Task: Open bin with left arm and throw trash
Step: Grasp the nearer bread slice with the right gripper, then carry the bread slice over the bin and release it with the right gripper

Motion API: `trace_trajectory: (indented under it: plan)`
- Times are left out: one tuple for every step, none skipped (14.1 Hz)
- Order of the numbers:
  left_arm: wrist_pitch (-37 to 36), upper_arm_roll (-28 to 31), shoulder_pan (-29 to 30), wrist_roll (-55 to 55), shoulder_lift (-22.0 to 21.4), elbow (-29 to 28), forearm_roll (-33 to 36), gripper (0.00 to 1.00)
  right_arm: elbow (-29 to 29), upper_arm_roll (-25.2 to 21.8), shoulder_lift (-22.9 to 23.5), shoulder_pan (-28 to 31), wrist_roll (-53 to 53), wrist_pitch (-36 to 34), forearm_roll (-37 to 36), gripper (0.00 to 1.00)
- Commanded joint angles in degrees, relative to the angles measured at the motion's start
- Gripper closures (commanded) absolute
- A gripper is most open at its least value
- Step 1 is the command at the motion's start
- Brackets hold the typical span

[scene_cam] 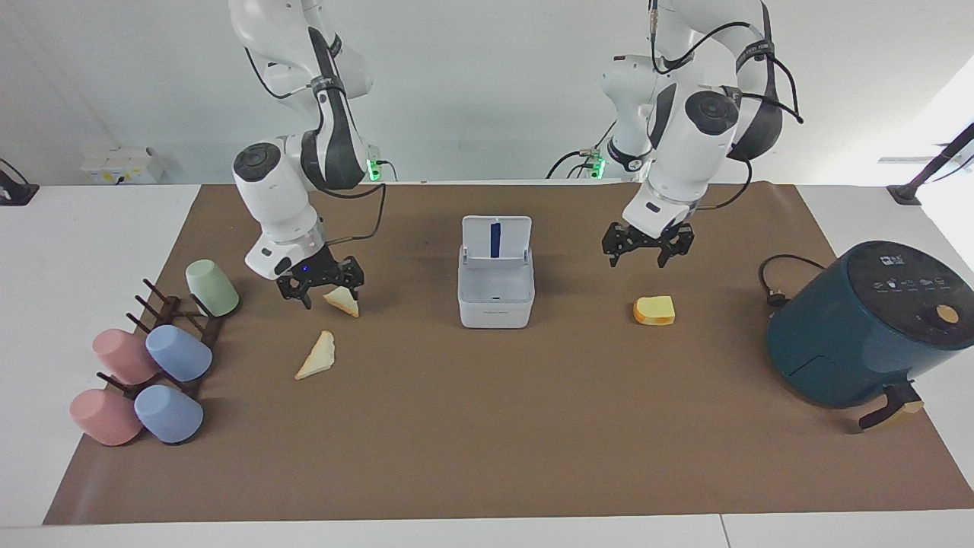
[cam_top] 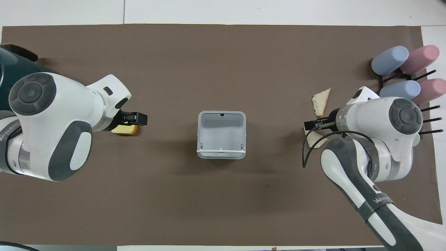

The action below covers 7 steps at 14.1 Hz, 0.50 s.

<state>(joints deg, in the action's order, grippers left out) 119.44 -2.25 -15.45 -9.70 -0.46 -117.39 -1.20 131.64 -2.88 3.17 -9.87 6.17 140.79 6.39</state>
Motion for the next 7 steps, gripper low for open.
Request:
trace_trajectory:
  plan:
    - [6.84, -0.56, 2.7, 5.9, 1.5, -4.15, -0.56, 0.0, 3.97, -0.11, -0.02, -2.16, 1.92, 4.04, 1.0, 0.0]
    - [8.95, -0.56, 2.97, 7.22, 3.25, -4.85, -0.56, 0.0, 3.97, -0.11, 0.61, -2.52, 2.18, 5.45, 1.0, 0.0]
    - [12.02, -0.56, 3.93, 8.37, 4.75, -5.99, -0.56, 0.0, 4.06, -0.11, 1.57, -2.79, 2.35, 6.24, 1.0, 0.01]
    - [16.31, -0.56, 5.24, 10.29, 6.24, -7.66, -0.56, 0.0, 4.06, -0.11, 1.67, -2.96, 2.44, 6.34, 1.0, 0.06]
    - [19.75, -0.56, 5.95, 11.62, 7.3, -9.07, -0.56, 0.0, 4.32, -0.11, 1.58, -2.88, 3.23, 6.34, 1.0, 0.14]
    - [21.26, -0.56, 6.57, 11.8, 8.01, -9.78, -0.48, 0.0, 5.02, -0.2, 1.58, -2.79, 5.24, 6.86, 1.0, 0.17]
    - [21.71, -0.56, 6.92, 12.15, 9.06, -9.87, -0.39, 0.0, 5.03, -0.11, 1.67, -2.18, 7.95, 7.82, 1.0, 0.17]
